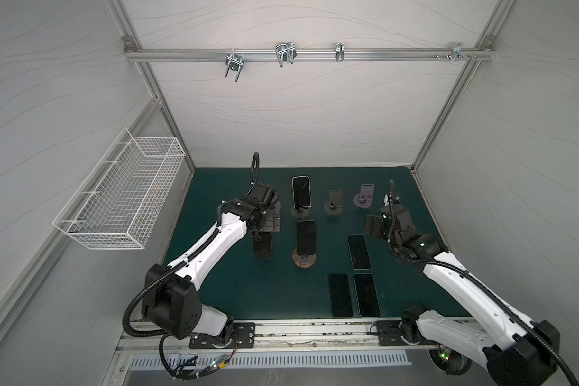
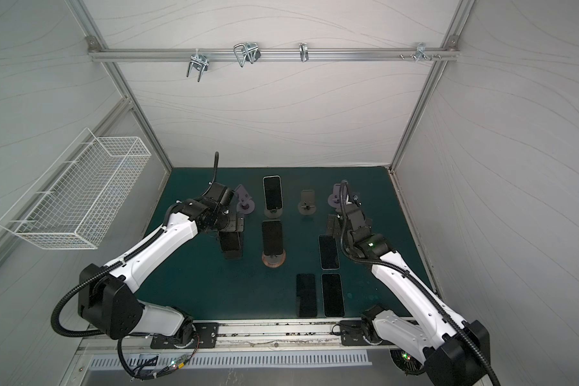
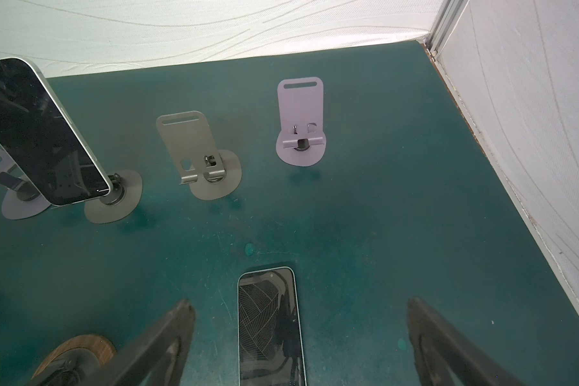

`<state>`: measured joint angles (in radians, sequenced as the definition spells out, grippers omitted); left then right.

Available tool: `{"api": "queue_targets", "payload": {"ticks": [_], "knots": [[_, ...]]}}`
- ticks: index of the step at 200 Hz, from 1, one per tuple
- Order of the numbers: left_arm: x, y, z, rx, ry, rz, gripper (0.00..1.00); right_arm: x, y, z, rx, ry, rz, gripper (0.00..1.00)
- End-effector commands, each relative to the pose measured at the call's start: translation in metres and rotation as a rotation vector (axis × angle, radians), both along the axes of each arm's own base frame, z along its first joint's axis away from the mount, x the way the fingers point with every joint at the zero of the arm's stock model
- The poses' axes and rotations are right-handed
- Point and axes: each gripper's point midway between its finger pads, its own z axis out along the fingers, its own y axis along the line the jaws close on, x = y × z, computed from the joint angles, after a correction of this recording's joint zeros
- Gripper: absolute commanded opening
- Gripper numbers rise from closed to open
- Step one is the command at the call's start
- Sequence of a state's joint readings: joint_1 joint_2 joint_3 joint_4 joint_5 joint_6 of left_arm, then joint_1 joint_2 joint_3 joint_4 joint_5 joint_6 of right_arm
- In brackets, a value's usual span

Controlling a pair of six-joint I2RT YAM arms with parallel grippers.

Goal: Remove the phone from the phone stand
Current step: 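Lower the left gripper and close it on the pink-edged phone's edge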

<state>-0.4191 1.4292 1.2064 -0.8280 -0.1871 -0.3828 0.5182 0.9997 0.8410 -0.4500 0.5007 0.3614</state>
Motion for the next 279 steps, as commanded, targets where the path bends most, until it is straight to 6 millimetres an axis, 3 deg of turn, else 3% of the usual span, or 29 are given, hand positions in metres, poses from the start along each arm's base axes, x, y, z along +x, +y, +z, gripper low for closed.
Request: {"api": "queue_targets", "payload": {"ticks": [1, 59, 97, 135, 206, 234, 279], "knots": [[0.008, -0.001, -0.001, -0.014, -0.022, 0.032, 1.0, -0.001, -0.007, 0.002, -0.019, -0.019, -0.007, 0.99], [0.013, 0.008, -0.008, -0.012, 0.007, 0.069, 0.99, -0.002, -0.024, 0.003, -0.035, -0.021, -0.041, 0.99], [0.023, 0.009, -0.005, -0.02, -0.018, 0.082, 0.99, 0.001, -0.022, 0.005, -0.018, -0.027, -0.026, 0.99], [0.031, 0.01, -0.002, -0.029, -0.054, 0.094, 0.86, 0.001, -0.017, 0.001, 0.003, -0.015, -0.009, 0.99], [0.024, 0.011, -0.004, -0.028, -0.034, 0.082, 0.68, 0.001, -0.016, -0.002, 0.0, -0.003, -0.006, 0.99], [0.024, 0.012, 0.006, -0.034, -0.066, 0.079, 0.52, 0.003, -0.015, -0.003, -0.005, 0.01, -0.002, 0.99], [0.02, 0.013, 0.017, -0.038, -0.066, 0.078, 0.51, 0.006, -0.011, -0.006, 0.004, 0.024, 0.002, 0.99]]}}
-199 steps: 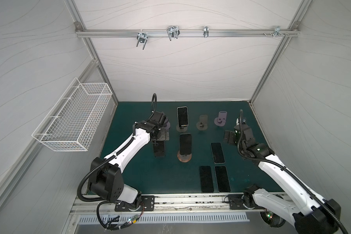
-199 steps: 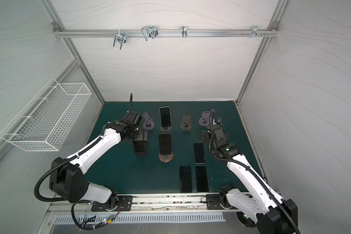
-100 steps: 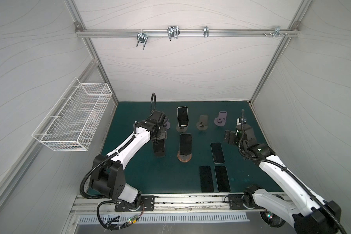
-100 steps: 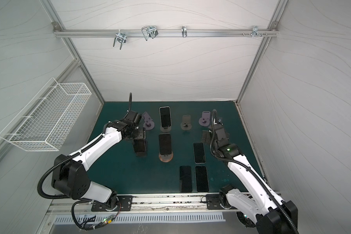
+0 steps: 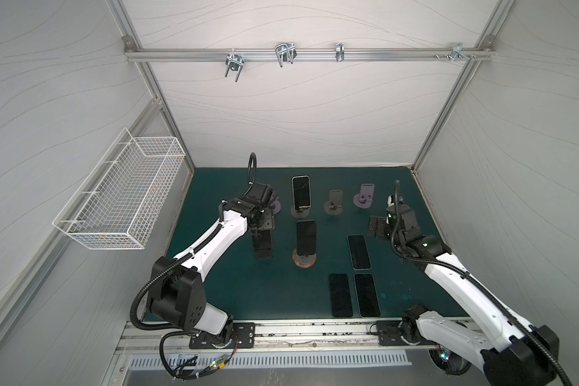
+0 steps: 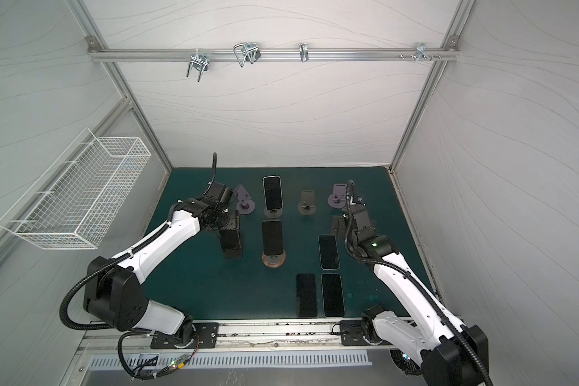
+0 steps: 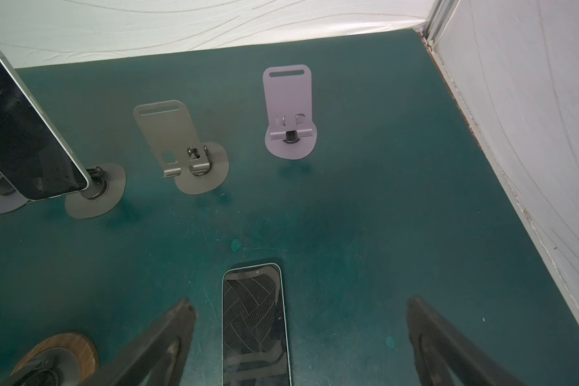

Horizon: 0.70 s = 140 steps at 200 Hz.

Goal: Remove the phone from the phone stand
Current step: 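Lower the left gripper and close it on the pink-edged phone's edge, then lift the pink-edged phone up off the black stand with the left gripper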

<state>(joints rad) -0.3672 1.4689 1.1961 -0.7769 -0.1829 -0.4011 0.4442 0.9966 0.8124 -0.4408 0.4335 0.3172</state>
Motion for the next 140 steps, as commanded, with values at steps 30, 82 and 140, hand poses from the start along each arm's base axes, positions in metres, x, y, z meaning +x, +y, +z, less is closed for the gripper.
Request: {"api": "queue_targets", "payload": {"ticks": [30, 82, 140], "knots": [[0.0, 0.0, 0.047, -0.028, -0.067, -0.007, 0.52, 0.006, 0.006, 0.007, 0.023, -0.017, 0.014, 0.99], [-0.026, -0.006, 0.068, -0.099, -0.009, -0.03, 0.53, 0.011, 0.011, 0.012, 0.043, -0.017, 0.021, 0.99], [-0.049, -0.019, 0.095, -0.206, 0.028, -0.072, 0.55, 0.017, 0.016, 0.012, 0.045, 0.021, 0.026, 0.99]]}}
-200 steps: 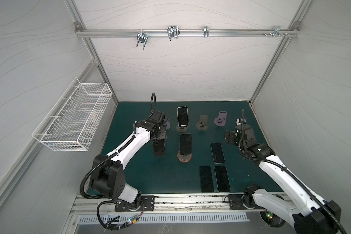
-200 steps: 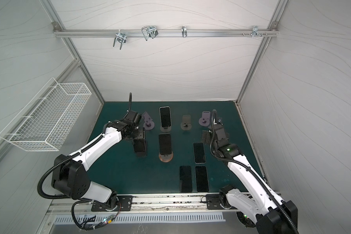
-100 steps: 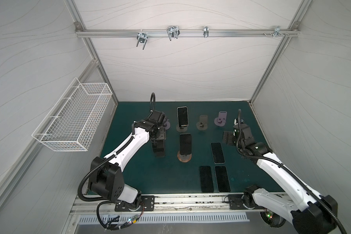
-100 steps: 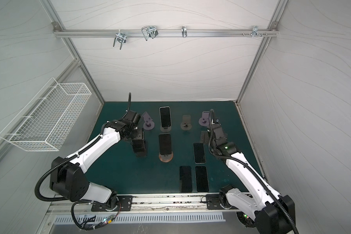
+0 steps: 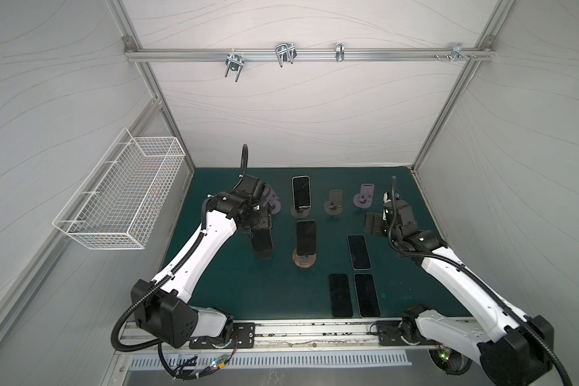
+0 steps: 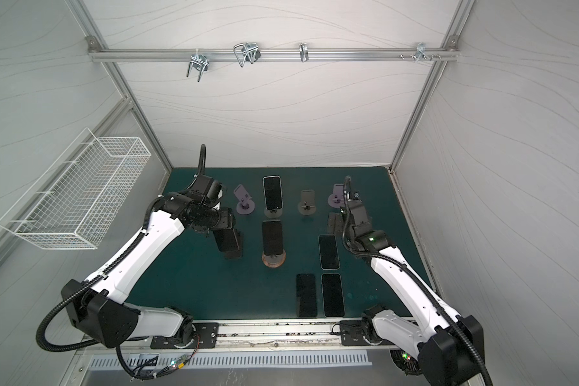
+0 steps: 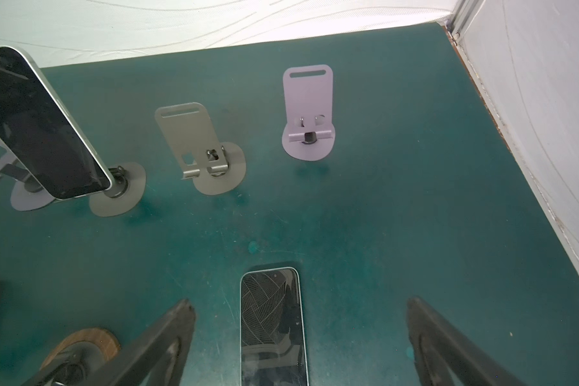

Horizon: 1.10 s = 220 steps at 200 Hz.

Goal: Remove the phone from the phone stand
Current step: 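Lift the pink-edged phone up off the black stand with the left gripper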

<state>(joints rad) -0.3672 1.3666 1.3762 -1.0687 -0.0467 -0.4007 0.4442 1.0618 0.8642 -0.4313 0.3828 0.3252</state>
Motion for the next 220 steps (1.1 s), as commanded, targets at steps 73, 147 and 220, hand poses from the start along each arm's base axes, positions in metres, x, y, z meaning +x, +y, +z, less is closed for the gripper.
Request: {"api": "queue_targets", "payload": {"ticks": [73, 147, 220], "knots": [[-0.027, -0.031, 0.022, -0.176, 0.061, -0.061, 0.55, -0.002, 0.017, 0.013, 0.039, 0.013, 0.097, 0.99], [-0.025, -0.061, 0.056, -0.174, 0.0, -0.148, 0.56, -0.006, 0.015, 0.008, 0.038, 0.043, 0.083, 0.99], [-0.024, -0.14, 0.089, -0.2, -0.067, -0.3, 0.55, -0.002, -0.008, 0.007, 0.067, 0.052, -0.002, 0.99]]}}
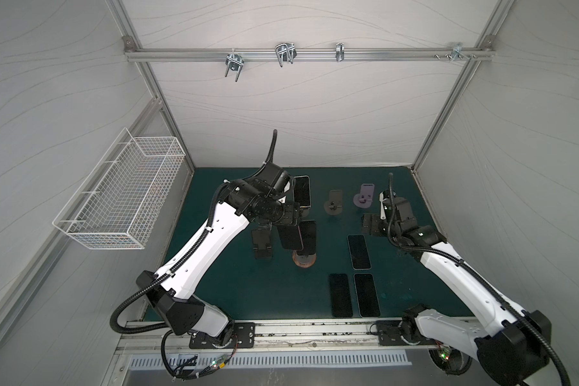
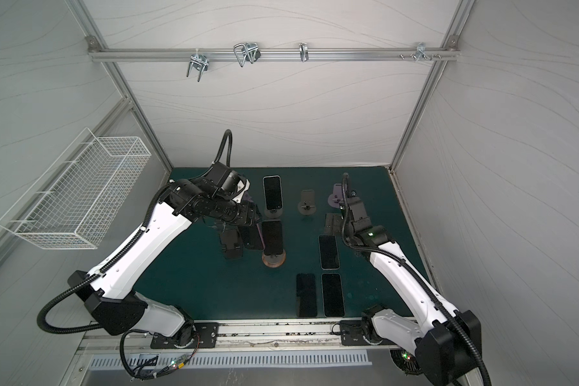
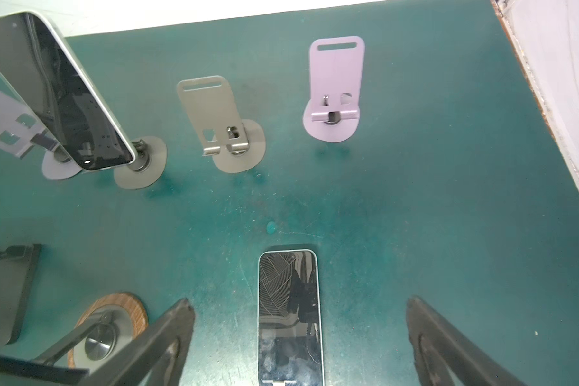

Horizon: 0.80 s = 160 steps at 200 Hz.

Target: Remove the phone from the phone stand

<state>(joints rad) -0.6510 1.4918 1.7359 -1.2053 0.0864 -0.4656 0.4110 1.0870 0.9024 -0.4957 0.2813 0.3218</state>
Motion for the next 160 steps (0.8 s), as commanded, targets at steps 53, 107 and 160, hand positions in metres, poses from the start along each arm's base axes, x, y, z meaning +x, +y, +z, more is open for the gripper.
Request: {"api": "queue_targets", "payload": {"ticks": [53, 107, 160], "knots": [[-0.009, -0.093, 0.02, -0.049, -0.068, -0.112, 0.53, -0.011, -0.046, 0.024, 0.007, -0.067, -0.134, 0.99], [0.003, -0.12, 0.003, 0.007, -0.123, -0.051, 0.53, -0.026, -0.073, 0.026, -0.027, -0.08, -0.218, 0.99], [0.017, -0.139, -0.018, 0.051, -0.144, 0.058, 0.51, -0.039, -0.09, 0.031, -0.04, -0.103, -0.28, 0.99]]}}
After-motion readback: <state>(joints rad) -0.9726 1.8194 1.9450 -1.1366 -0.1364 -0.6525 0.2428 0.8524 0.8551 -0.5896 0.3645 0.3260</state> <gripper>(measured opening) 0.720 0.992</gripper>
